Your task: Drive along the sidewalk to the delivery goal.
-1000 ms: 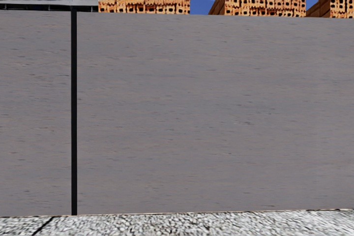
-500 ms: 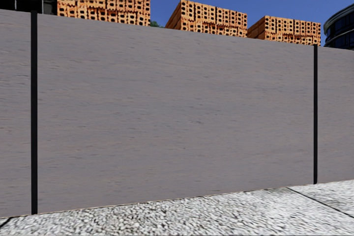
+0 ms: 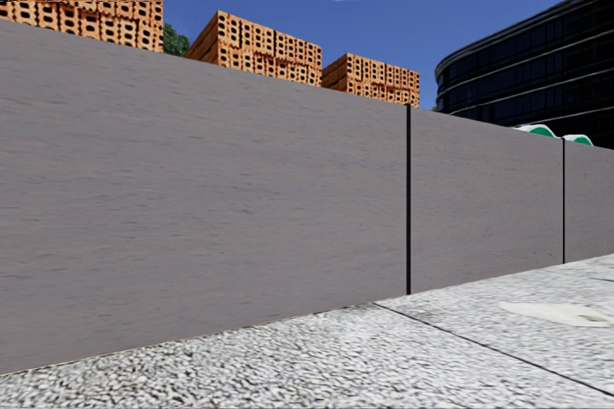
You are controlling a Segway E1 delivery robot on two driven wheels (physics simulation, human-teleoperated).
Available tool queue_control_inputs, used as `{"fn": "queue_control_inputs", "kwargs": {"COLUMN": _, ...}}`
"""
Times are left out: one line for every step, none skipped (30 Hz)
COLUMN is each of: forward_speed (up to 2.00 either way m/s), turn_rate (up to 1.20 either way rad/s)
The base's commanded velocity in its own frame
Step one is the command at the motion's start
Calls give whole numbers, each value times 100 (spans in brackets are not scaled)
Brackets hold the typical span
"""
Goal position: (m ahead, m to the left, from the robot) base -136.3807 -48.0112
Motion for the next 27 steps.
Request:
{"fn": "queue_control_inputs", "kwargs": {"forward_speed": 0, "turn_rate": 0}}
{"fn": "queue_control_inputs", "kwargs": {"forward_speed": 0, "turn_rate": 0}}
{"fn": "queue_control_inputs", "kwargs": {"forward_speed": 0, "turn_rate": 0}}
{"fn": "queue_control_inputs", "kwargs": {"forward_speed": 0, "turn_rate": 0}}
{"fn": "queue_control_inputs", "kwargs": {"forward_speed": 0, "turn_rate": 0}}
{"fn": "queue_control_inputs", "kwargs": {"forward_speed": 0, "turn_rate": 0}}
{"fn": "queue_control_inputs", "kwargs": {"forward_speed": 0, "turn_rate": 0}}
{"fn": "queue_control_inputs", "kwargs": {"forward_speed": 0, "turn_rate": 0}}
{"fn": "queue_control_inputs", "kwargs": {"forward_speed": 0, "turn_rate": 0}}
{"fn": "queue_control_inputs", "kwargs": {"forward_speed": 0, "turn_rate": 0}}
{"fn": "queue_control_inputs", "kwargs": {"forward_speed": 0, "turn_rate": 0}}
{"fn": "queue_control_inputs", "kwargs": {"forward_speed": 0, "turn_rate": 0}}
{"fn": "queue_control_inputs", "kwargs": {"forward_speed": 0, "turn_rate": 0}}
{"fn": "queue_control_inputs", "kwargs": {"forward_speed": 0, "turn_rate": 0}}
{"fn": "queue_control_inputs", "kwargs": {"forward_speed": 0, "turn_rate": 0}}
{"fn": "queue_control_inputs", "kwargs": {"forward_speed": 0, "turn_rate": 0}}
{"fn": "queue_control_inputs", "kwargs": {"forward_speed": 0, "turn_rate": -18}}
{"fn": "queue_control_inputs", "kwargs": {"forward_speed": 0, "turn_rate": -32}}
{"fn": "queue_control_inputs", "kwargs": {"forward_speed": 0, "turn_rate": -32}}
{"fn": "queue_control_inputs", "kwargs": {"forward_speed": 2, "turn_rate": -44}}
{"fn": "queue_control_inputs", "kwargs": {"forward_speed": 30, "turn_rate": -50}}
{"fn": "queue_control_inputs", "kwargs": {"forward_speed": 62, "turn_rate": -56}}
{"fn": "queue_control_inputs", "kwargs": {"forward_speed": 62, "turn_rate": -56}}
{"fn": "queue_control_inputs", "kwargs": {"forward_speed": 83, "turn_rate": -60}}
{"fn": "queue_control_inputs", "kwargs": {"forward_speed": 96, "turn_rate": -67}}
{"fn": "queue_control_inputs", "kwargs": {"forward_speed": 99, "turn_rate": -69}}
{"fn": "queue_control_inputs", "kwargs": {"forward_speed": 99, "turn_rate": -69}}
